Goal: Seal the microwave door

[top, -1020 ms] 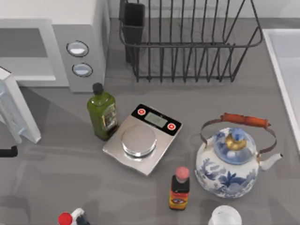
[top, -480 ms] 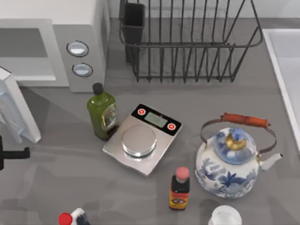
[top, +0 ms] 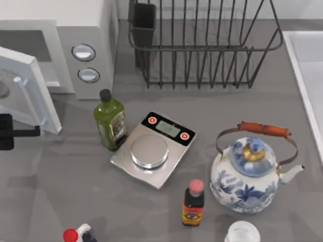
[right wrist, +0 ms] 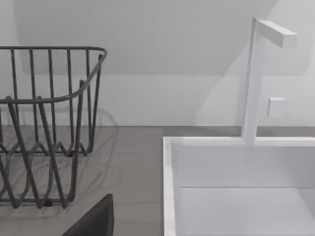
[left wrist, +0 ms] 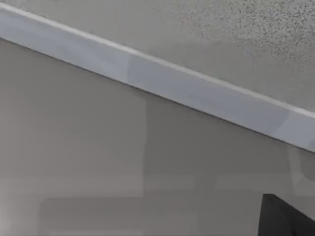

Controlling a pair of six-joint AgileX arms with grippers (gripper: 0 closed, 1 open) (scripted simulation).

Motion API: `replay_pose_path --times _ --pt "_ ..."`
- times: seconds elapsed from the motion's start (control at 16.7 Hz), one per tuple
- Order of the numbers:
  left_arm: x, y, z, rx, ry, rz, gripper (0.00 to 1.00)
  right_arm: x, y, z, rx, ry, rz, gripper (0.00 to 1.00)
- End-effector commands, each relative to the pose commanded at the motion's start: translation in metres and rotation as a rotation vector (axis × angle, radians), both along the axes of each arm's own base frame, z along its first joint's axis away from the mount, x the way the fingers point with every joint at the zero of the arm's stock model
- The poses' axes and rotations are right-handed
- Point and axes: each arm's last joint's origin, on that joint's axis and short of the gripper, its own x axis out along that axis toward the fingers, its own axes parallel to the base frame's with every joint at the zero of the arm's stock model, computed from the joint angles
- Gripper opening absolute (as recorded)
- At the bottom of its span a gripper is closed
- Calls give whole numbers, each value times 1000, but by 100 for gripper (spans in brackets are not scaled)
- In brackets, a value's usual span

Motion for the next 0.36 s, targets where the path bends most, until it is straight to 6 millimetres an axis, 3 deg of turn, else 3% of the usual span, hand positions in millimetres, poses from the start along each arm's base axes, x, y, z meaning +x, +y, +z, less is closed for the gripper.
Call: replay_pose_path --times 0.18,0.36 --pt "25 -1 -6 1 -8 0 0 0 0 0 0 0 0 100" --pt "33 -2 -6 2 -18 0 0 0 0 0 0 0 0 100"
